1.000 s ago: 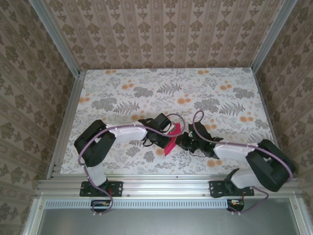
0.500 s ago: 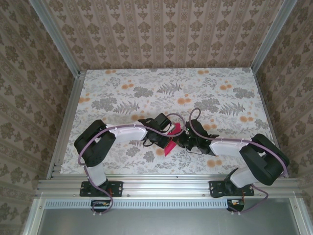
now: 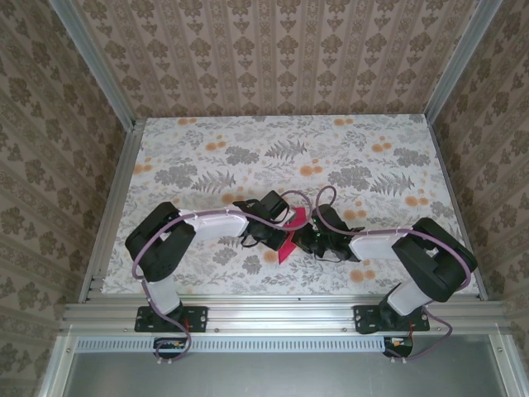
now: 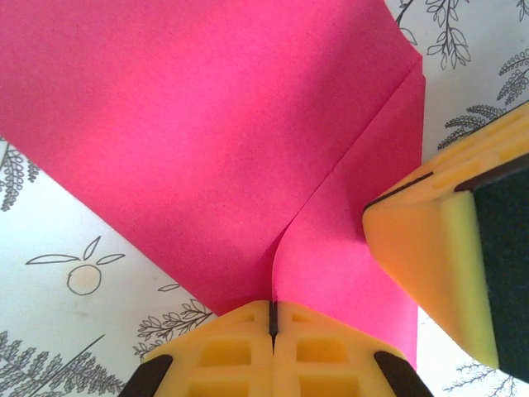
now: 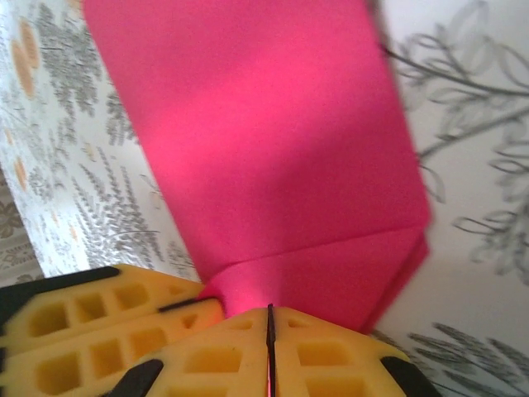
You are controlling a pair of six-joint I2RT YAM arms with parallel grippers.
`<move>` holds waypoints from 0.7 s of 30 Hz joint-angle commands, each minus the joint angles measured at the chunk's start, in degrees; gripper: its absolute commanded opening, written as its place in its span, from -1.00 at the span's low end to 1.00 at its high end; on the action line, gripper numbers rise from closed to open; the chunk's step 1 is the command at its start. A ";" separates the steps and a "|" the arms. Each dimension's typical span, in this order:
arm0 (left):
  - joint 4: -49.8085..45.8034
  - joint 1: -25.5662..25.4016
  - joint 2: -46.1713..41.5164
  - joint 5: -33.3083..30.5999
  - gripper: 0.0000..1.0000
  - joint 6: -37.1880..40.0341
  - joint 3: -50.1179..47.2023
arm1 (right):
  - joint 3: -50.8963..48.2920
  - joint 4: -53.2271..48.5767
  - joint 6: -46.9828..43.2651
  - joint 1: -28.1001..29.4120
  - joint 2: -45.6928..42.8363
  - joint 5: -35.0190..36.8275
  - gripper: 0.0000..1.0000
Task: Fold a paper plane with a square sheet of paper (pick it up from the middle)
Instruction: Third fold the triangle at the center of the table.
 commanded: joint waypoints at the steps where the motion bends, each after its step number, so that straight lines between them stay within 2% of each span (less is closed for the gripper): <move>1: -1.57 -0.03 2.07 0.61 -0.96 0.19 0.34 | -1.08 -1.40 -1.31 0.36 -0.16 0.10 -0.79; 7: -1.75 0.04 2.38 0.51 -0.97 -0.07 0.36 | -0.54 -0.27 -2.03 0.27 -3.16 -2.62 -0.73; 13: -1.74 -0.02 2.46 0.16 -0.98 -0.36 0.15 | -2.54 0.77 0.18 2.25 -6.14 -1.21 -0.72; 21: -1.84 -0.03 2.95 0.50 -0.99 -0.36 0.19 | -4.87 7.43 2.78 4.05 -1.67 0.55 -0.75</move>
